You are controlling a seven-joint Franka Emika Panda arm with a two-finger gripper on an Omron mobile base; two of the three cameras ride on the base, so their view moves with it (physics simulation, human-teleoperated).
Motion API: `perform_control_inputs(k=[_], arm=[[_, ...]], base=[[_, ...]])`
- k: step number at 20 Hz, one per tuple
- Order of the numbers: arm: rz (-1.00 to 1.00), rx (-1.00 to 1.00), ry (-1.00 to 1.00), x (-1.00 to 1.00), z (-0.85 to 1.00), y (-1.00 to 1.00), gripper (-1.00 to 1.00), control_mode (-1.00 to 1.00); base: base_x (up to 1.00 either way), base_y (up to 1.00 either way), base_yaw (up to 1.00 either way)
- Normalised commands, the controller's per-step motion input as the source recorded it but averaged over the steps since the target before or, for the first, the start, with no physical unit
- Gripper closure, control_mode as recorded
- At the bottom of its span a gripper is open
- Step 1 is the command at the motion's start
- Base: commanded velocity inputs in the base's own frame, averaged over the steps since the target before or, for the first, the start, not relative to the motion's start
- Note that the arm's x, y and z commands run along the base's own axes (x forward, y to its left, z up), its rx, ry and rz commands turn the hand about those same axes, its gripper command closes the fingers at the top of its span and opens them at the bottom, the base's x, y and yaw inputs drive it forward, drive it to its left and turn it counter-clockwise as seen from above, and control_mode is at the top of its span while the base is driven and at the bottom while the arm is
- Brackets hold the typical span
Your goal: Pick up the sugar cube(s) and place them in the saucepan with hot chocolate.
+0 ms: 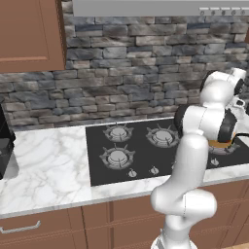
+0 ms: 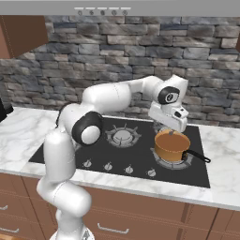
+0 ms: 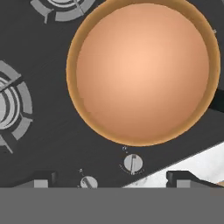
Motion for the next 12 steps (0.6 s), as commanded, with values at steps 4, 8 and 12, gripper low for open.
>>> perform_control_inputs(k=[4,8,12], arm=[[0.18,-0.1,-0.03,-0.55,0.48,1.0,-1.0,-1.0],[0.29,-0.27,0.0,-0.79,0.22,1.0,-1.0,-1.0],[0.23,-0.19,-0.08,-0.88,0.01,1.0,-1.0,-1.0]], base=[[0.0,0.0,0.0],[0.0,0.0,0.0],[0.0,0.0,0.0]])
